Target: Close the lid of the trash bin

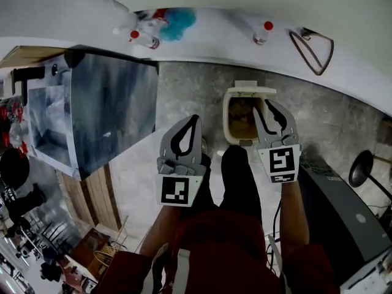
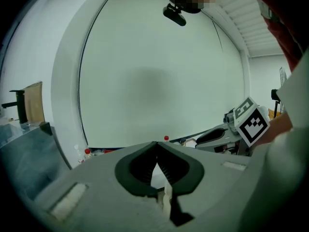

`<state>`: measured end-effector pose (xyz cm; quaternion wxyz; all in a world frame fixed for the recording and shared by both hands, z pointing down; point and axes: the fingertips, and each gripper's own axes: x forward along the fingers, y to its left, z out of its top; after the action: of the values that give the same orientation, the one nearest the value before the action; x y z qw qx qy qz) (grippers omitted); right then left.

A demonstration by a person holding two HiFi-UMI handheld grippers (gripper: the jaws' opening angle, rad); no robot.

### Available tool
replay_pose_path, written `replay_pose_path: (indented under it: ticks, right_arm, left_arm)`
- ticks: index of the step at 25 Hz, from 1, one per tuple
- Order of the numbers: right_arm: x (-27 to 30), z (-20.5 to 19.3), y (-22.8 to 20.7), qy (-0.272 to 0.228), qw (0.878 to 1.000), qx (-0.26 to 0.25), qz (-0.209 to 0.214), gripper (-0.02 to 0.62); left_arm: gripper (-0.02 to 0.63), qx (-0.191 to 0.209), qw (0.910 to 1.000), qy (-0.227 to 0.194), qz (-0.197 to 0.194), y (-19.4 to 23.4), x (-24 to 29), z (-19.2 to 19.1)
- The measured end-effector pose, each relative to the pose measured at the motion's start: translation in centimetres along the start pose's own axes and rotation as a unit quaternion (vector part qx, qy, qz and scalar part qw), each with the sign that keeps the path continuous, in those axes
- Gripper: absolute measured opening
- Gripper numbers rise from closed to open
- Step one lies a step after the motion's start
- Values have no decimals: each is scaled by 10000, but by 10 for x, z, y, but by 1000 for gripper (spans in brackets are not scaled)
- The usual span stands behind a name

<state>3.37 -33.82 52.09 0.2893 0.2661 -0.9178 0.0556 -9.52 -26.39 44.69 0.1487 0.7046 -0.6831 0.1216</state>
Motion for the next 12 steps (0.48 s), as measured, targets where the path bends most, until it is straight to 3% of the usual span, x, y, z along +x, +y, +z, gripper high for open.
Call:
replay_pose_path:
  ticks: [6, 12]
  right_arm:
    - [42, -37, -8, 527, 9963, -527, 438, 161]
    - [73, -91, -6, 1447, 9753, -1320, 1021, 212]
  left_arm:
    - [-3, -16, 9996, 210, 194, -1, 23, -17]
    - [-3, -89, 9985, 289, 465, -5, 33, -30]
